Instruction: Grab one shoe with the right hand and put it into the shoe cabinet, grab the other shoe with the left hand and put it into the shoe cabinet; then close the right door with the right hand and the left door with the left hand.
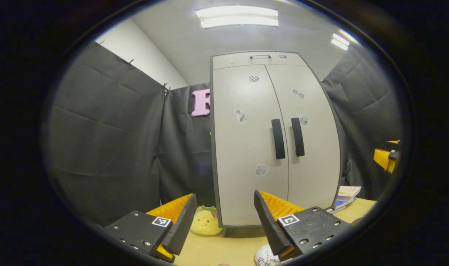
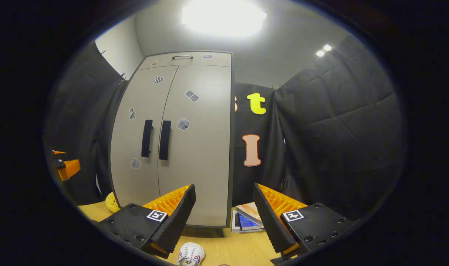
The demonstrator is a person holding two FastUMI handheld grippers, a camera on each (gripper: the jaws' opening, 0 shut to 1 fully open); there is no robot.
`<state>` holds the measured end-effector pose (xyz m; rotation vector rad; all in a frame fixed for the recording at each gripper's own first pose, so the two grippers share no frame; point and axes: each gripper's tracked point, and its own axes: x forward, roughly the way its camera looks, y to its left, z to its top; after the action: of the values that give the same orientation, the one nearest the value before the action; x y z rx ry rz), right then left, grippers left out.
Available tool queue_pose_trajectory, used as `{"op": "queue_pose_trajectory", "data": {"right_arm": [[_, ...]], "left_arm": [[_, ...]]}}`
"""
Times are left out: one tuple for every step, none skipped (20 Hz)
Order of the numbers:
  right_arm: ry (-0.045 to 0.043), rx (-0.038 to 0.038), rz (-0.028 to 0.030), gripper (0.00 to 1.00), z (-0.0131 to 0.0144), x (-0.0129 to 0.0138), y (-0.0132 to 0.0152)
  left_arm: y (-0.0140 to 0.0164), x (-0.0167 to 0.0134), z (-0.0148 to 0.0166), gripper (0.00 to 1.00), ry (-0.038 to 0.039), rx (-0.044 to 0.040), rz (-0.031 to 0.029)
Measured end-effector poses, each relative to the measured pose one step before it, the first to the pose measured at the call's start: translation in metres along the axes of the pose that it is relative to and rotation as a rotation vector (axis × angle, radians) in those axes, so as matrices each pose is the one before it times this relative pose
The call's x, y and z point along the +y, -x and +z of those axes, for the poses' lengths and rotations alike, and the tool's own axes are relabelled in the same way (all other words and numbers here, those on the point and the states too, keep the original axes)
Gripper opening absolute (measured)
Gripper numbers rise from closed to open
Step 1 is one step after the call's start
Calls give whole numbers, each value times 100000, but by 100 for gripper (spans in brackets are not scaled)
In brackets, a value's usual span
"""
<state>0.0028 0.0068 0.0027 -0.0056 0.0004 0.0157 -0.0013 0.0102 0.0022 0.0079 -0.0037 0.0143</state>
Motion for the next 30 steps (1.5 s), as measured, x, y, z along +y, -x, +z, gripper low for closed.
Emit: {"op": "queue_pose_trajectory", "data": {"right_arm": [[-103,175,288,98,-74,129,-85],[-207,49,317,98,-16,104,-91],[-228,-126,186,98,123,108,-119],[-115,-127,196,98,111,114,-179],[-7,-229,340,98,246,131,-181],[-285,-125,382,96,244,166,-269],[-802,-158,804,98,199,231,-307],[-899,-367,575,98,477,208,-500],[-757,-304,178,98,449,192,-575],[-585,-14,391,96,436,239,-584],[-554,40,675,96,314,313,-673],[-401,239,757,98,237,242,-597],[-371,162,939,96,334,271,-633],[-239,30,825,98,340,326,-658],[-34,-27,760,98,243,204,-628],[-121,-51,769,98,313,258,-608],[-105,238,1146,98,103,387,-666],[-317,232,1061,98,141,345,-552],[-712,648,1523,98,99,568,-725],[-1348,493,1358,98,191,559,-626],[-1305,117,1134,96,212,494,-587],[-920,-358,825,98,321,435,-618],[-466,-465,718,98,263,473,-660],[11,-150,849,98,230,524,-562],[-11,-270,1038,98,94,536,-673],[-164,-94,1250,97,84,628,-648],[-485,305,1151,96,94,604,-619],[-625,579,1098,98,61,537,-650],[-731,367,1042,97,27,591,-654],[-652,524,825,98,42,546,-641]], "left_arm": [[-126,40,-12,89,50,-13,123],[-54,73,125,89,2,-208,93],[75,80,90,89,-85,-392,140],[18,76,175,89,-168,-354,113],[-52,42,41,89,-289,-301,-29],[-23,61,167,89,-247,-350,100],[160,83,118,89,-364,-462,172],[72,126,247,89,-418,-591,358],[-9,173,85,89,-413,-496,549],[48,211,198,89,-248,-391,631],[37,209,77,89,-40,-260,592],[14,162,114,89,-94,-132,642],[52,226,-20,89,-388,132,832],[51,228,-23,89,-474,252,883],[-29,283,-115,89,-437,201,1055],[80,335,-39,89,-438,201,1032],[479,755,-271,89,-408,241,1383],[517,676,-171,88,-334,289,1187],[691,583,-173,88,-303,398,1298],[367,482,-15,88,-180,419,1166],[201,545,-77,88,-178,368,1309],[182,501,-9,89,-205,349,1340],[45,472,-38,89,-215,202,1326],[304,514,3,89,-269,96,1230],[45,458,-24,89,-414,27,1243],[148,539,-8,88,-559,60,1316],[250,437,-72,88,-528,116,1062],[192,426,-36,88,-397,255,1110],[126,358,-141,88,-167,369,878],[188,365,-24,89,-62,332,828]]}}
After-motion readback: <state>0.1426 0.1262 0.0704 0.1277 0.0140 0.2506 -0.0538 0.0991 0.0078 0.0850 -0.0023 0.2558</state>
